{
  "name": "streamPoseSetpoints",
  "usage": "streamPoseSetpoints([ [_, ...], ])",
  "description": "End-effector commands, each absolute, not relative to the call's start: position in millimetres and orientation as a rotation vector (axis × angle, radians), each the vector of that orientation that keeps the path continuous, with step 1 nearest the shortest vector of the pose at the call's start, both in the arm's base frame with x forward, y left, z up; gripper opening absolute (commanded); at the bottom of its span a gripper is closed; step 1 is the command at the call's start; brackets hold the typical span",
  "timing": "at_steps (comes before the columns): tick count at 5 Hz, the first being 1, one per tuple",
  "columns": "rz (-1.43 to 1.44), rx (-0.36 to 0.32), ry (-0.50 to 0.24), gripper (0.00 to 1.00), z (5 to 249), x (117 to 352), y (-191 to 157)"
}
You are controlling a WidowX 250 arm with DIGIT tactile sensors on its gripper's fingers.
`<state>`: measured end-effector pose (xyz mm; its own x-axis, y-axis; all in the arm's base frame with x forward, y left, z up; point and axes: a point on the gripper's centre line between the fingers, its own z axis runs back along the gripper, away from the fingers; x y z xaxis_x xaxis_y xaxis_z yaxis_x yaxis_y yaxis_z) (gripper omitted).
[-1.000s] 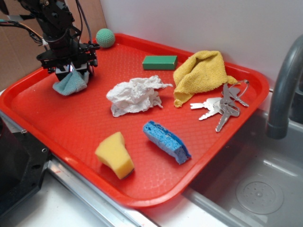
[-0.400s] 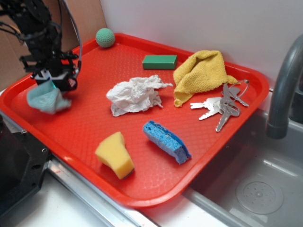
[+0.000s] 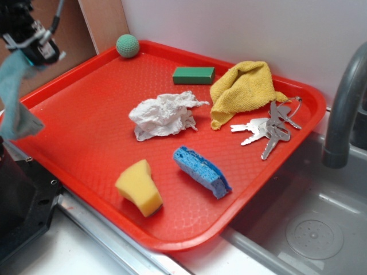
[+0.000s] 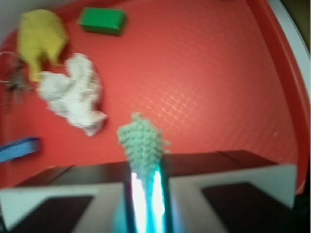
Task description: Grab the blue cloth.
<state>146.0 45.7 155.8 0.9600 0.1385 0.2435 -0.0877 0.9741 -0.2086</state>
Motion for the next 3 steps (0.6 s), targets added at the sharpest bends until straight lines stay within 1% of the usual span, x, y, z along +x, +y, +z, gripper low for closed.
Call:
streamPoseSetpoints([
  [1,0.076,-0.157,-0.317,0.00,260.6,143.0,53.8],
  [2,0.116,-0.118,-0.310,0.00,255.8,154.5,49.0],
  [3,0.159,-0.086,-0.281,0.00,244.3,157.4,52.0],
])
